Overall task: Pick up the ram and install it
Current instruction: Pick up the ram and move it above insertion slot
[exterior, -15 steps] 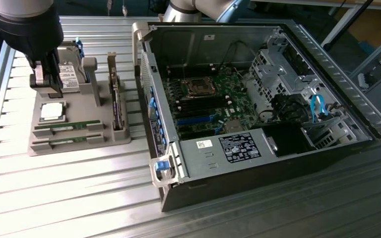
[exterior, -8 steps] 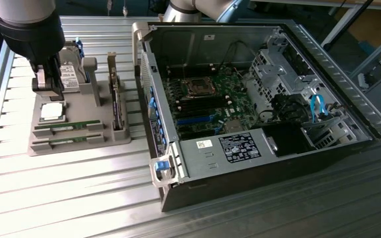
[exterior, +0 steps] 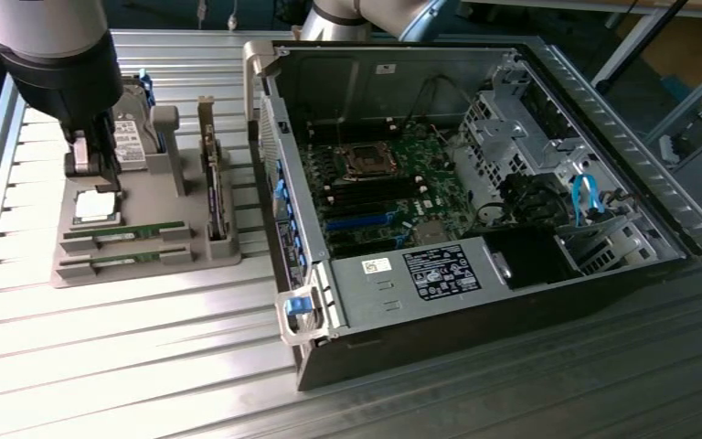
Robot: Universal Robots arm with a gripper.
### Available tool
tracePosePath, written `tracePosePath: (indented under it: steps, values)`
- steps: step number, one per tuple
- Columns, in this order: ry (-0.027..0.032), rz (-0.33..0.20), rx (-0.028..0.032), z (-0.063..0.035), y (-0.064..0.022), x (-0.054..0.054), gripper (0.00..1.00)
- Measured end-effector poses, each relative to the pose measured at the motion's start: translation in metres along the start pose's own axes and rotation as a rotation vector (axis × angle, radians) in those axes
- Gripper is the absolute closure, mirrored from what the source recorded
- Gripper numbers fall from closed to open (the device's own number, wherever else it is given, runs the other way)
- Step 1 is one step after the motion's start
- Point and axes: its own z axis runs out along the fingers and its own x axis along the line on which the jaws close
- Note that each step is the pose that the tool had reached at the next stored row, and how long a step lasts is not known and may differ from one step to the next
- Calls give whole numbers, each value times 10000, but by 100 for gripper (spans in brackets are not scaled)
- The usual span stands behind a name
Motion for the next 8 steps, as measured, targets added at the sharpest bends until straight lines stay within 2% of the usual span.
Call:
tracePosePath:
  steps: [8]
  values:
    - [-1, 0, 1, 78, -4, 2, 70]
